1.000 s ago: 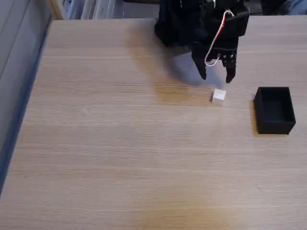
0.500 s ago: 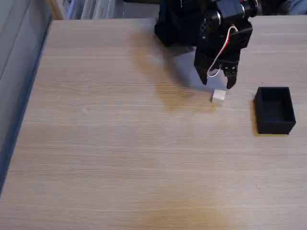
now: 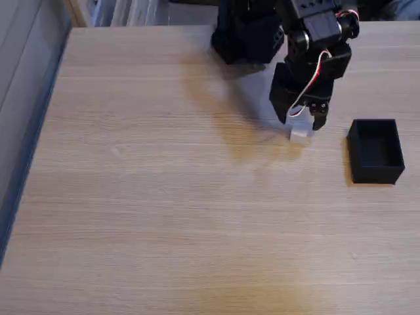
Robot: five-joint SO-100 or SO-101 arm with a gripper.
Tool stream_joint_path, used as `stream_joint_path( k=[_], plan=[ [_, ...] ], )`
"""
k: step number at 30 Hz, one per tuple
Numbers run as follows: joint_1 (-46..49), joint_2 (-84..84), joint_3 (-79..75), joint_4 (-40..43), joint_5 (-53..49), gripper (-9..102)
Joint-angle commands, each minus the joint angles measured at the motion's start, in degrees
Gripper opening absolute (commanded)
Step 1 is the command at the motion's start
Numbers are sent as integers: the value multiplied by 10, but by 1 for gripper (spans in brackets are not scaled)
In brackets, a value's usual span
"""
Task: Pick a white block and place it in the black box.
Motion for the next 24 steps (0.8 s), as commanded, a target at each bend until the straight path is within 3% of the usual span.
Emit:
stream_joint_path(
  k=[1, 14, 24],
  plan=[
    [-1, -11, -21, 0, 4, 27],
    [0, -53, -40, -13, -5, 24],
    [-3, -76, -56, -14, -26, 14]
  ],
)
